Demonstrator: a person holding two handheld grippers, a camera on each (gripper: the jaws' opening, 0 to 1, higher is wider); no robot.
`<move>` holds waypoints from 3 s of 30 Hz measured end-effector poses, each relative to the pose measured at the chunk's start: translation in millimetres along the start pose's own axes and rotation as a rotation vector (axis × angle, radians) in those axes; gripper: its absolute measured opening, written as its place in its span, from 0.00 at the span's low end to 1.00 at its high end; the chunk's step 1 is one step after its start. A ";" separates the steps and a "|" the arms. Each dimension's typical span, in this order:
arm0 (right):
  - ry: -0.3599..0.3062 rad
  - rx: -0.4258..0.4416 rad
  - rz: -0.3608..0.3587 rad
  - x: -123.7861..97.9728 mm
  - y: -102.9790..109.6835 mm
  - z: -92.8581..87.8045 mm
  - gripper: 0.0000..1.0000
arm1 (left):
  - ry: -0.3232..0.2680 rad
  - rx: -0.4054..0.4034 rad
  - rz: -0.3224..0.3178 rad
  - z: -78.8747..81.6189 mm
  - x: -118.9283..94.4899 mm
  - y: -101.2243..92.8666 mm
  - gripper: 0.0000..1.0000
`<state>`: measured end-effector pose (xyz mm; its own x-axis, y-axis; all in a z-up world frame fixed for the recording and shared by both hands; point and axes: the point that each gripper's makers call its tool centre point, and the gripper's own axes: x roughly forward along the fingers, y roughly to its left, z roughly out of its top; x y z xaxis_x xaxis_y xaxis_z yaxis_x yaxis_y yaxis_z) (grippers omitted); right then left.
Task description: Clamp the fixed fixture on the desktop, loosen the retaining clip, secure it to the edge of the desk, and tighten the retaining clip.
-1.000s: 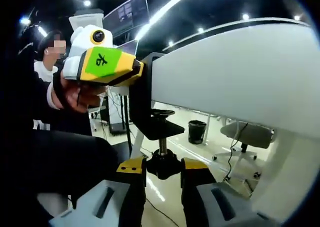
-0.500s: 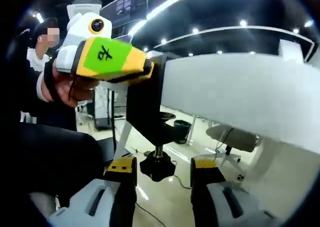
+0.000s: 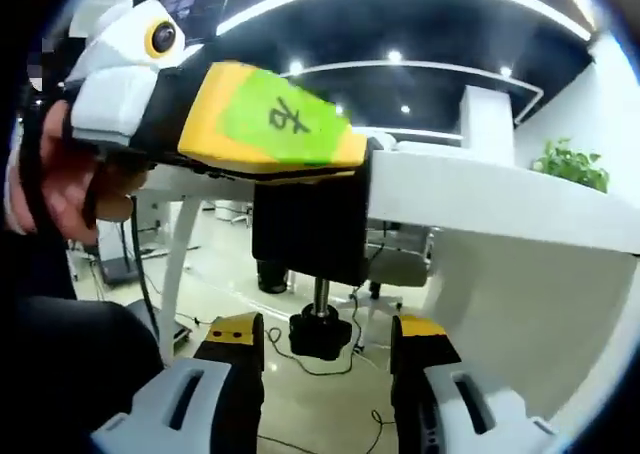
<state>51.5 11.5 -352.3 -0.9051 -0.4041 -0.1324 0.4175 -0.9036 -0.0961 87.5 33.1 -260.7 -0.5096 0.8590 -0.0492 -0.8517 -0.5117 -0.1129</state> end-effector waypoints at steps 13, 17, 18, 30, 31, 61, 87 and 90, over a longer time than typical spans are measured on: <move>-0.001 -0.009 -0.091 8.7 -4.2 -2.6 0.24 | 0.000 -0.005 0.004 -0.6 2.0 2.7 0.01; -0.010 -0.010 -0.094 5.1 -1.7 -1.4 0.24 | 0.000 -0.005 0.006 -0.9 2.3 3.4 0.01; -0.014 -0.020 -0.095 5.1 -1.9 -1.0 0.24 | 0.000 -0.005 0.006 -0.9 2.0 3.2 0.01; -0.027 0.015 -0.029 -0.5 1.6 3.9 0.23 | 0.002 -0.009 0.005 -0.7 0.7 2.5 0.01; -0.027 0.010 -0.001 -0.4 2.5 4.1 0.23 | 0.002 -0.009 0.004 -0.8 0.6 2.6 0.01; -0.027 0.083 0.623 15.1 3.0 -1.6 0.23 | 0.016 -0.015 0.005 -0.5 -0.7 0.9 0.01; 0.019 0.092 -0.300 -14.3 2.5 -3.9 0.44 | -0.016 -0.016 0.005 1.0 -0.1 1.7 0.01; 0.021 0.083 -0.300 -12.8 3.9 -2.8 0.44 | -0.020 -0.019 0.004 1.2 -0.1 1.7 0.01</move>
<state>64.9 13.6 -353.8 -0.9846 -0.1156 -0.1308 0.1234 -0.9909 -0.0535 86.0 32.1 -259.6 -0.5156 0.8563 -0.0296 -0.8472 -0.5147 -0.1316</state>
